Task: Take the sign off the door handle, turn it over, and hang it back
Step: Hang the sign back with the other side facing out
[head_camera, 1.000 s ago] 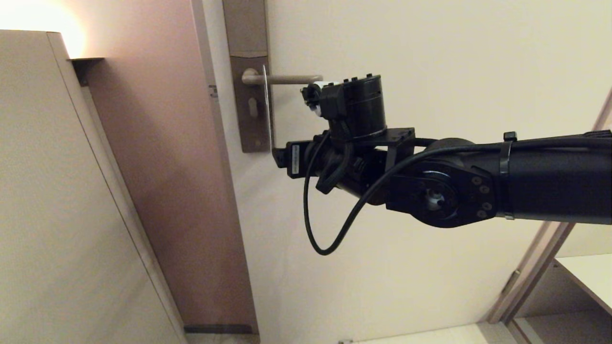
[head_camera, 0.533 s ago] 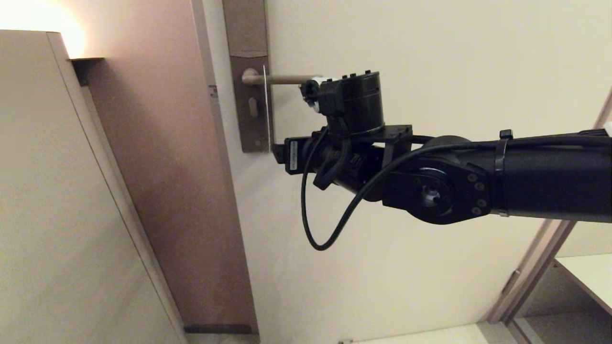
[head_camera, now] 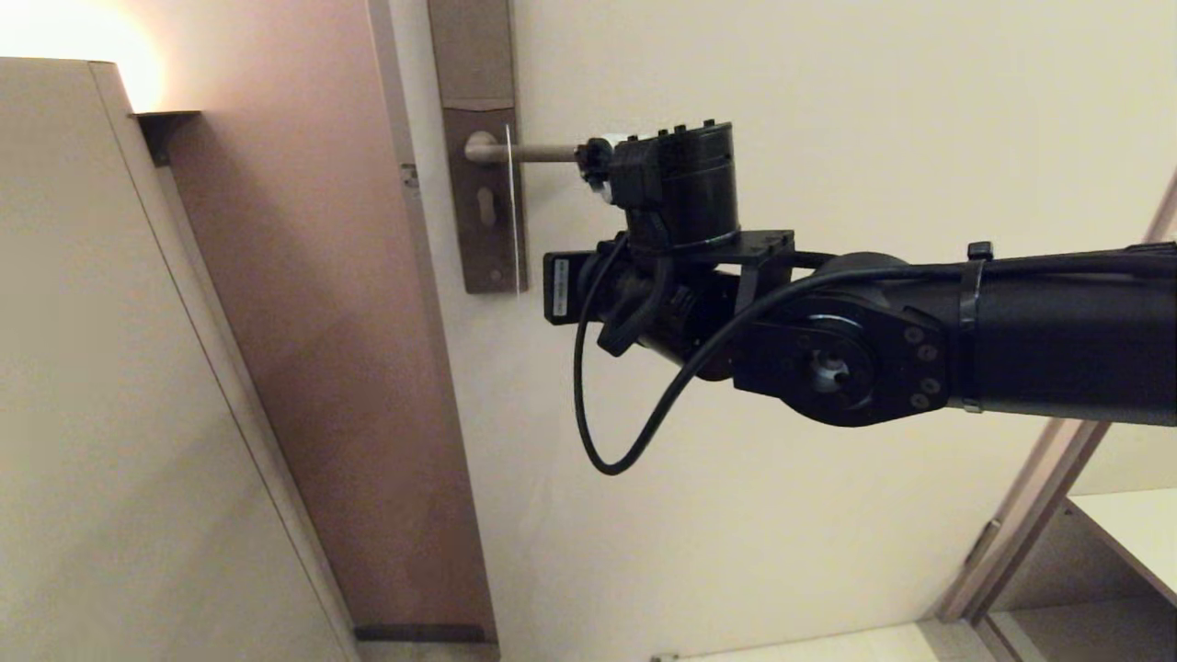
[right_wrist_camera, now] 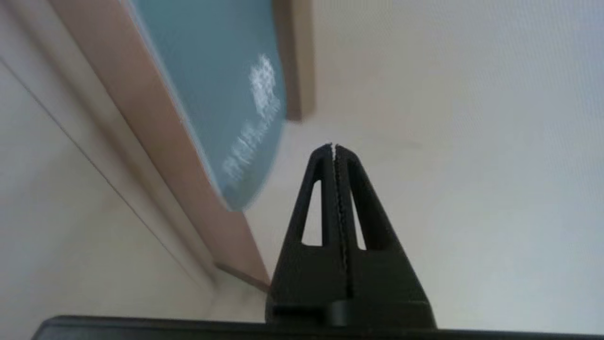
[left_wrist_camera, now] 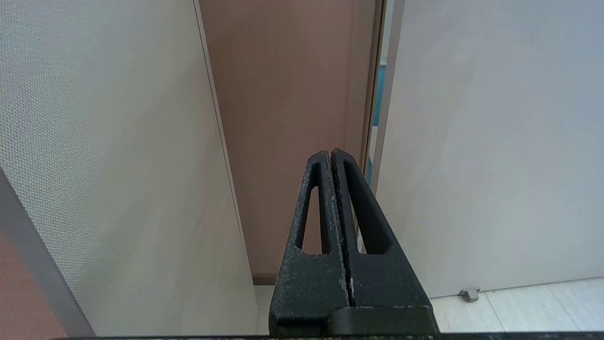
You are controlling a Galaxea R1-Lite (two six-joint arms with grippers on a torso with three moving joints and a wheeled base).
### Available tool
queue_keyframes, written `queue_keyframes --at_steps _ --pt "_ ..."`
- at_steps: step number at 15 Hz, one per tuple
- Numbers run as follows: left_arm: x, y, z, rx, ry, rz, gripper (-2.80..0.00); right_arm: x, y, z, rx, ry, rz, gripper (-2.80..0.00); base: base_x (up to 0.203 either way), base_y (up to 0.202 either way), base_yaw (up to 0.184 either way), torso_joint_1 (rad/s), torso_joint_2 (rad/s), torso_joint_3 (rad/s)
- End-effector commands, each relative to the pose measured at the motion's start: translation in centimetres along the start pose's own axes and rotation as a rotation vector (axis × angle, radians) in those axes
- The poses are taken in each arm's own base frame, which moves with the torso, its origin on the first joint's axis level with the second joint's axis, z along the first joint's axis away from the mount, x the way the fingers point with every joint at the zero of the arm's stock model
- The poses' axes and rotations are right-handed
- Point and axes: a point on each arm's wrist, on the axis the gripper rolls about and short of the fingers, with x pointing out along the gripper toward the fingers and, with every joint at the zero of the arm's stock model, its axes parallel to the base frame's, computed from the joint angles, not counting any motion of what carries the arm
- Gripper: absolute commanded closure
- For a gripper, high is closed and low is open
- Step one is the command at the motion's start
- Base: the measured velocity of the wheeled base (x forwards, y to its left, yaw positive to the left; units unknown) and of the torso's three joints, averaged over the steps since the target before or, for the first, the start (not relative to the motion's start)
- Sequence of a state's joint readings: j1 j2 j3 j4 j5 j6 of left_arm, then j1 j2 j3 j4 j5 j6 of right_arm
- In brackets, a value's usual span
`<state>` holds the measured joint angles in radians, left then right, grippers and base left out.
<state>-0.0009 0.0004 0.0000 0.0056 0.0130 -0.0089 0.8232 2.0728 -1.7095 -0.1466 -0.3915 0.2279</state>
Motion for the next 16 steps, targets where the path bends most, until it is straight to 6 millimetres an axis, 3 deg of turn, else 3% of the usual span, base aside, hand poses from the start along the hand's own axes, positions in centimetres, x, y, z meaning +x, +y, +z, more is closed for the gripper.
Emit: queue_keyframes --at_steps 1,10,16 --pt "0.0 0.0 0.0 0.000 0.000 0.000 0.00 0.0 0.5 0.3 0.005 -0.013 0.011 0.00 0.000 0.000 0.000 0.000 0.00 0.000" --pt "0.0 0.0 0.0 0.000 0.000 0.002 0.00 2.2 5.1 -1.4 -0.027 -0.126 0.077 0.00 0.000 0.000 0.000 0.000 0.00 0.000" --pt "0.0 0.0 0.0 0.000 0.000 0.000 0.00 3.5 6.0 -1.7 0.020 -0.223 0.088 0.00 0.000 0.000 0.000 0.000 0.00 0.000"
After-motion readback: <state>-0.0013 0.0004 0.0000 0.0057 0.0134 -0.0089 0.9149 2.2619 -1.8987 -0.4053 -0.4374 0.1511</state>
